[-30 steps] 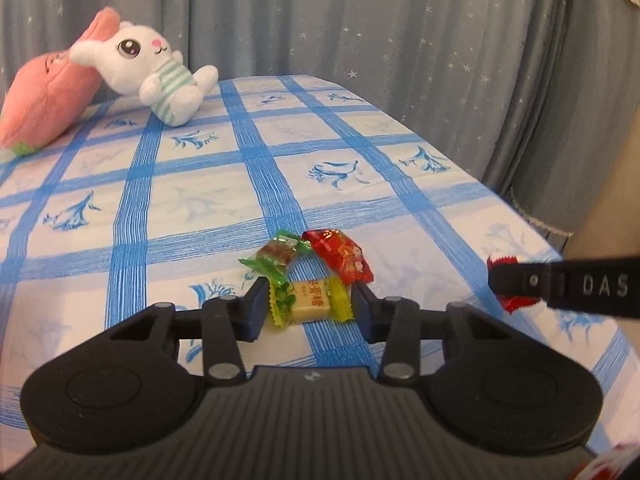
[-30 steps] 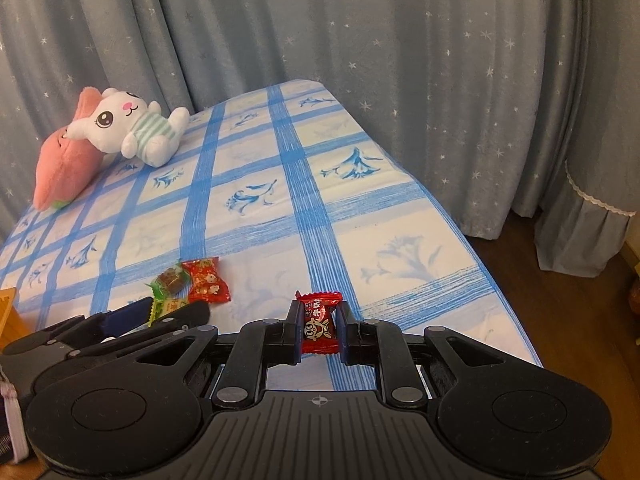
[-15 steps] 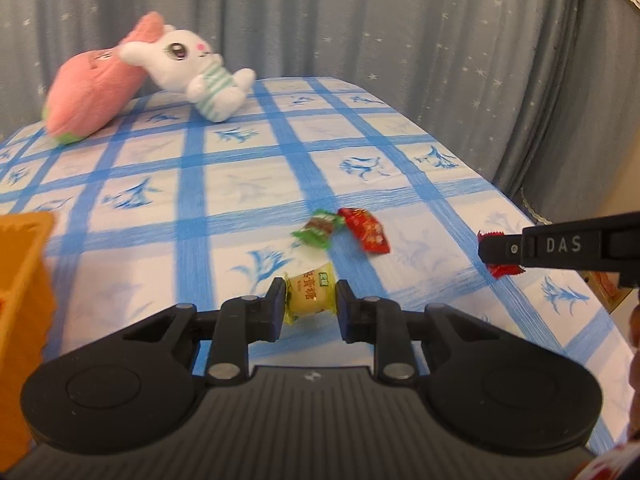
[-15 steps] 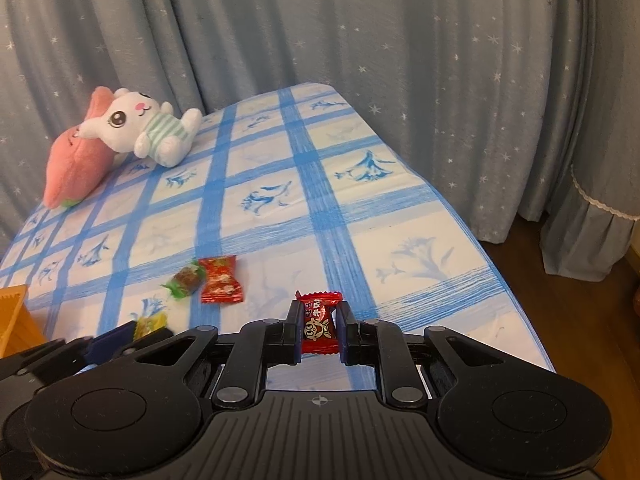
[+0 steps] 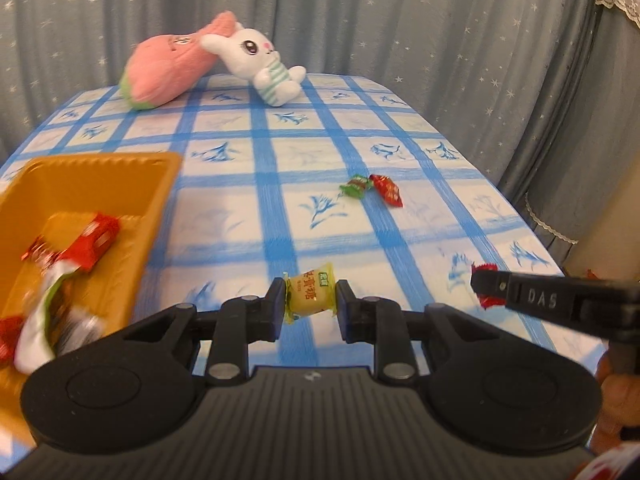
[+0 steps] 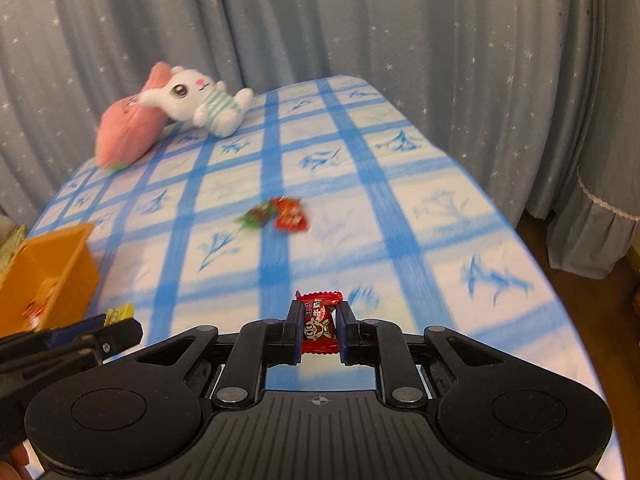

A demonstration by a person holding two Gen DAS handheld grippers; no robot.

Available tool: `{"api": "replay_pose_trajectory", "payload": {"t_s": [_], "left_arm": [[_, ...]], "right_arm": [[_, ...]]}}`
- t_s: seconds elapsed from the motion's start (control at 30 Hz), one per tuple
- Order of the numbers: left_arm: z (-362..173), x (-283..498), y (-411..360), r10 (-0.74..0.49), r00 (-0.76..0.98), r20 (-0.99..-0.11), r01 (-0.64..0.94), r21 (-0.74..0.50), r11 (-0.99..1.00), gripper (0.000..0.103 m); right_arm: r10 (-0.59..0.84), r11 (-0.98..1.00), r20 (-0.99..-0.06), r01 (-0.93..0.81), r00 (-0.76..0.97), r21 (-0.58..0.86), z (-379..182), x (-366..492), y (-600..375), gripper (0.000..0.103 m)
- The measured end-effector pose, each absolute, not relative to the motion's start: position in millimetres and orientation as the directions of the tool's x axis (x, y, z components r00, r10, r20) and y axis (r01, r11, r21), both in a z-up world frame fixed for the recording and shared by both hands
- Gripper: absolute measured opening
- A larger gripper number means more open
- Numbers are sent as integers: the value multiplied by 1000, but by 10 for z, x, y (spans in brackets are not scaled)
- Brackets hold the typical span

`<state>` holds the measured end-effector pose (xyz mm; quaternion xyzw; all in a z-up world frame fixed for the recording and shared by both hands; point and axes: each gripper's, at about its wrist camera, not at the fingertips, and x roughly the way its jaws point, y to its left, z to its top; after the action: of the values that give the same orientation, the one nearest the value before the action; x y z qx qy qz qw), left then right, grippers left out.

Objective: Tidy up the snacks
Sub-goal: 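Carry the yellow candy to the tray with left tool while right tool carries the red candy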

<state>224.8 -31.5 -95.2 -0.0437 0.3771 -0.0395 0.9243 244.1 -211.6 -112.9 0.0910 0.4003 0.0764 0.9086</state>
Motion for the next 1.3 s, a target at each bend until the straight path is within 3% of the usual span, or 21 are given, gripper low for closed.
{"api": "replay_pose_trajectory", "payload": {"t_s": [0.5,1.3], "left_arm": [[-400,1332,158,-51,742,-668,-32,-112,993,23],[-82,731,689,30,777,-629,-131,-114,985,23]], "right_arm": [[261,965,-686,-175,679,194,-665,1515,-1666,17],[342,934,-643,-321,685,154,-313,1089,-1117,17]]}}
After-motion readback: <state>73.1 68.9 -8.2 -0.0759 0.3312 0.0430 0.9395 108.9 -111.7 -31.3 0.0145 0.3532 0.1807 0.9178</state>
